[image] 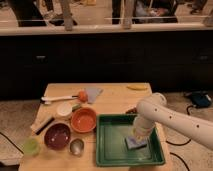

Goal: Wipe tray with sponge

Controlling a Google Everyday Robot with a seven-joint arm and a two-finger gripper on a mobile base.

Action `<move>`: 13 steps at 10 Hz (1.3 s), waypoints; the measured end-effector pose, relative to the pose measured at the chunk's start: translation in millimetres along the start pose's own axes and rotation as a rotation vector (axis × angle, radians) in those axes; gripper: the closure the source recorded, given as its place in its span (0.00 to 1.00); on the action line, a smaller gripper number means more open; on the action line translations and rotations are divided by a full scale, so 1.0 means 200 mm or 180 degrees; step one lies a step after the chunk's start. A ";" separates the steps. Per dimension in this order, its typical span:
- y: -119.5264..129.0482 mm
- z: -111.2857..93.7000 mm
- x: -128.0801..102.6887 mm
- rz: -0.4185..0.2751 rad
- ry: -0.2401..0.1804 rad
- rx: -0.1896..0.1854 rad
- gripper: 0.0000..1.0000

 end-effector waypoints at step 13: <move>0.04 0.15 0.06 0.0125 0.0060 0.0015 0.25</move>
